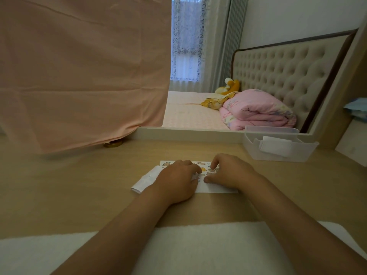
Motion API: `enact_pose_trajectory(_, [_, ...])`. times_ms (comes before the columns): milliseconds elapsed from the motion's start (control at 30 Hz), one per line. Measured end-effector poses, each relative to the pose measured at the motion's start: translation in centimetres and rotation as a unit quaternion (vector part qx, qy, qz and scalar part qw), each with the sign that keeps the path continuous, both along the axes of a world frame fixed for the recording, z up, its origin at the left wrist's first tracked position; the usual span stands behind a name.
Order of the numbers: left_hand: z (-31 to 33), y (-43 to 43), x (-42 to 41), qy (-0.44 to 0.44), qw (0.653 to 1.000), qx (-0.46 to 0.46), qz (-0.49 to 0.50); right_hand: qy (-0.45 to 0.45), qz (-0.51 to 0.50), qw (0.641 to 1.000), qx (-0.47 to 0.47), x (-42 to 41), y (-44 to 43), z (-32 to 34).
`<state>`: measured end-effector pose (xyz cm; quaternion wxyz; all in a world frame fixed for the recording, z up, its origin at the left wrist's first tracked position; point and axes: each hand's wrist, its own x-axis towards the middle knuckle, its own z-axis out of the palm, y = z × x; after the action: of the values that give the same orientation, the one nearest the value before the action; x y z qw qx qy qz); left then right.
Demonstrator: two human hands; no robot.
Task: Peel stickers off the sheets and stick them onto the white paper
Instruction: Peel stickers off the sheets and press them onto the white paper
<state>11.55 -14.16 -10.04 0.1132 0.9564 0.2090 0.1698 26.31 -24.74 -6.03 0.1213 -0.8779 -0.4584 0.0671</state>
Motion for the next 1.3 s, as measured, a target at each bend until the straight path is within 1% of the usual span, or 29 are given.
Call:
enact_pose_trajectory(133, [0.4, -0.4, -0.7, -0.023, 0.999, -0.008, -0.032, 0.105, -0.021, 0.992, 0.059, 0.7, -0.1, -1.2])
enact_pose_trajectory(200, [0.5, -0.5, -1.0, -0.017, 0.998, -0.015, -0.054, 0.126, -0.019, 0.989, 0.075, 0.8, -0.3, -1.5])
enact_pose_trajectory(300, [0.4, -0.9, -1.4, 0.004, 0.998, 0.011, -0.066, 0.131, -0.019, 0.987, 0.094, 0.7, -0.3, -1.7])
enact_pose_trajectory(400, [0.1, -1.4, -1.6, 0.018, 0.998, 0.035, -0.056, 0.103, -0.012, 0.987, 0.119, 0.3, -0.9, -1.8])
enact_pose_trajectory(467, [-0.2, -1.6, -1.6, 0.021, 0.998, 0.039, -0.049, 0.05, 0.023, 0.99, 0.127, -0.3, -1.8, -1.5])
enact_pose_trajectory(567, [-0.2, -1.9, -1.3, 0.023, 0.998, 0.042, -0.046, -0.054, 0.112, 0.988, 0.092, -1.2, -3.1, -1.5])
enact_pose_trajectory(633, [-0.2, -2.2, -1.0, 0.027, 0.996, 0.063, -0.048, -0.098, 0.151, 0.982, 0.06, -1.5, -3.5, -2.0])
enact_pose_trajectory(700, [-0.3, -2.3, -1.0, 0.038, 0.995, 0.085, -0.048, -0.127, 0.17, 0.976, 0.048, -1.5, -3.8, -2.6])
enact_pose_trajectory(800, [-0.2, -2.4, -1.0, 0.059, 0.991, 0.109, -0.046, -0.147, 0.173, 0.972, 0.054, -1.4, -4.1, -2.9])
enact_pose_trajectory(967, [0.5, -3.0, -1.3, 0.08, 0.99, 0.109, -0.043, -0.166, 0.16, 0.972, 0.05, -2.0, -4.1, -2.8])
enact_pose_trajectory(1033, [0.7, -3.1, -1.6, 0.078, 0.992, 0.089, -0.049, -0.171, 0.154, 0.972, 0.052, -2.1, -4.1, -2.8])
enact_pose_trajectory(1100, [0.7, -3.1, -1.7, 0.058, 0.996, 0.056, -0.049, -0.167, 0.151, 0.973, 0.057, -2.0, -4.1, -2.9])
enact_pose_trajectory(1200, [0.3, -3.0, -1.9, -0.003, 1.0, 0.007, -0.021, -0.156, 0.152, 0.974, 0.06, -2.0, -4.2, -2.9])
enact_pose_trajectory(1300, [0.0, -2.8, -2.0, -0.017, 1.0, 0.0, 0.003, -0.169, 0.165, 0.971, 0.044, -2.0, -4.3, -2.8])
